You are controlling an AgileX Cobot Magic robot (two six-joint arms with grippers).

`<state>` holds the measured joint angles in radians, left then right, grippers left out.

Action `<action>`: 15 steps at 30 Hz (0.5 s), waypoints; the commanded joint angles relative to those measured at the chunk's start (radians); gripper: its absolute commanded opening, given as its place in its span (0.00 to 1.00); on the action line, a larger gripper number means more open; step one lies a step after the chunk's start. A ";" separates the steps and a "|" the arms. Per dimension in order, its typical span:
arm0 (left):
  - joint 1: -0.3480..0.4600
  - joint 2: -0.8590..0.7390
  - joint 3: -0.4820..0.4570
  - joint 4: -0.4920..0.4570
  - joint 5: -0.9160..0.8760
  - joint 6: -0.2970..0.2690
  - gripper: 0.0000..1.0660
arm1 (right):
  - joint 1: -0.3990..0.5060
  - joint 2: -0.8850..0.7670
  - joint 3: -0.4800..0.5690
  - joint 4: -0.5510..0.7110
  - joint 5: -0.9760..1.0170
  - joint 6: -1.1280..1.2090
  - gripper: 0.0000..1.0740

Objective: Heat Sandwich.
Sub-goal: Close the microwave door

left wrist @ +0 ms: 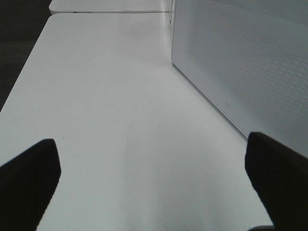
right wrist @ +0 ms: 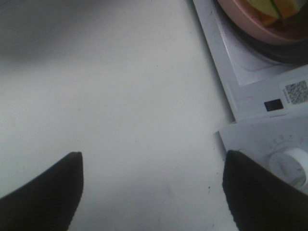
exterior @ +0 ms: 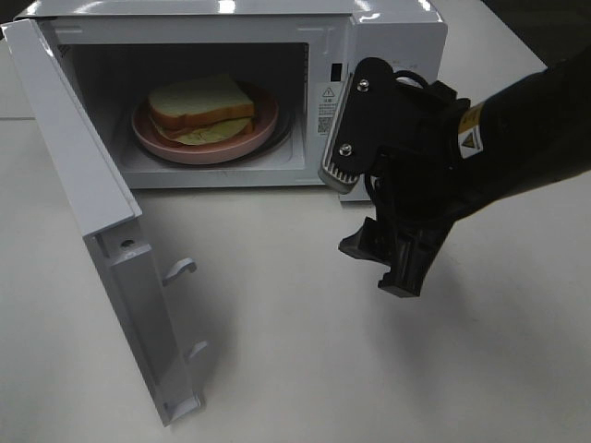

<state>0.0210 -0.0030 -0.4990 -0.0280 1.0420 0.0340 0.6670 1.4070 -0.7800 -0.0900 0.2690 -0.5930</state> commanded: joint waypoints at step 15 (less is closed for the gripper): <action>0.002 -0.027 0.003 0.000 -0.005 0.002 0.95 | -0.001 -0.220 0.094 -0.006 0.288 0.433 0.71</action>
<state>0.0210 -0.0030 -0.4990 -0.0280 1.0420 0.0340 0.6670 1.2160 -0.6910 -0.0910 0.5080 -0.2240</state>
